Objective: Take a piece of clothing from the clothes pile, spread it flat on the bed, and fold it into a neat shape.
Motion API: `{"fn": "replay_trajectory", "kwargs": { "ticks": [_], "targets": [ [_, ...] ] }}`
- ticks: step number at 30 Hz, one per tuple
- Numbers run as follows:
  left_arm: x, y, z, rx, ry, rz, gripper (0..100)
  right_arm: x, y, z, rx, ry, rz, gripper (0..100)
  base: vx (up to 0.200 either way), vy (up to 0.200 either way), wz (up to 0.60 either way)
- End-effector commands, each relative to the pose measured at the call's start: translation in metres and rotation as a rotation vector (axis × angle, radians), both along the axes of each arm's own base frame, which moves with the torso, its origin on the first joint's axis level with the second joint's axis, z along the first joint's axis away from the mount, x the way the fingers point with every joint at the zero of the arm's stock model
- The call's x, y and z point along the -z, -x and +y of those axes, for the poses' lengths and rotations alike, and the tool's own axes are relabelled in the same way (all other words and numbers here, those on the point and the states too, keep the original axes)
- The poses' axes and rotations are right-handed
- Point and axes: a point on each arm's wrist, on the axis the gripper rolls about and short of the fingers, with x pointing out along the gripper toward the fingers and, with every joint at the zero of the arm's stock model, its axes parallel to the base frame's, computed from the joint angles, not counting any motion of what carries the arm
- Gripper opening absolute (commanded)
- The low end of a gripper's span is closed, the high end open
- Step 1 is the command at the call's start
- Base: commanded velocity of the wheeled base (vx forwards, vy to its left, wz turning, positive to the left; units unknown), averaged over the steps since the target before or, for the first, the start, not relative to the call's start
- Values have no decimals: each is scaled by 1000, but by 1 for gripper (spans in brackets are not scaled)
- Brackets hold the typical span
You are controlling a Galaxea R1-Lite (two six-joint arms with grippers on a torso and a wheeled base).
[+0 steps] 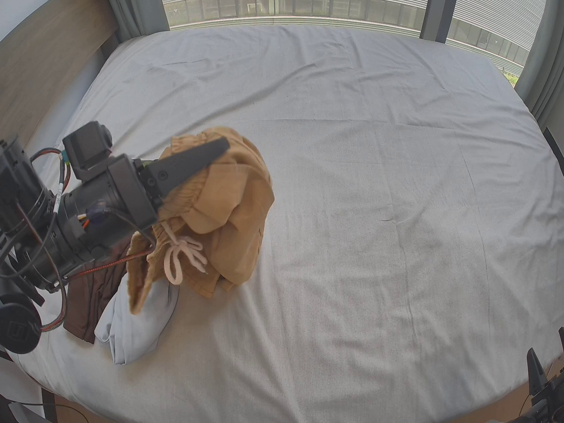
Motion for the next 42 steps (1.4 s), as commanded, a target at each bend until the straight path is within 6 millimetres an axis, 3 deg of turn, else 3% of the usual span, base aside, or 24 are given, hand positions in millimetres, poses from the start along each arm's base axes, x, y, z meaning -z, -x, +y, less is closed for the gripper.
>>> {"fn": "replay_trajectory", "kwargs": {
  "ticks": [1,18,32,37,42],
  "targets": [
    [-11,7,-14,51,77,-28,0,5,0,0,0,0,1,100,0,0,0],
    [-47,24,-37,185,198,-124,0,5,0,0,0,2,1,100,0,0,0],
    [-29,-21,-49,111,165,-83,0,5,0,0,0,0,1,100,0,0,0],
    [-30,-28,-49,105,178,-73,0,5,0,0,0,2,1,100,0,0,0],
    [-45,-29,-49,111,215,-105,0,5,0,0,0,0,1,100,0,0,0]
  ]
}}
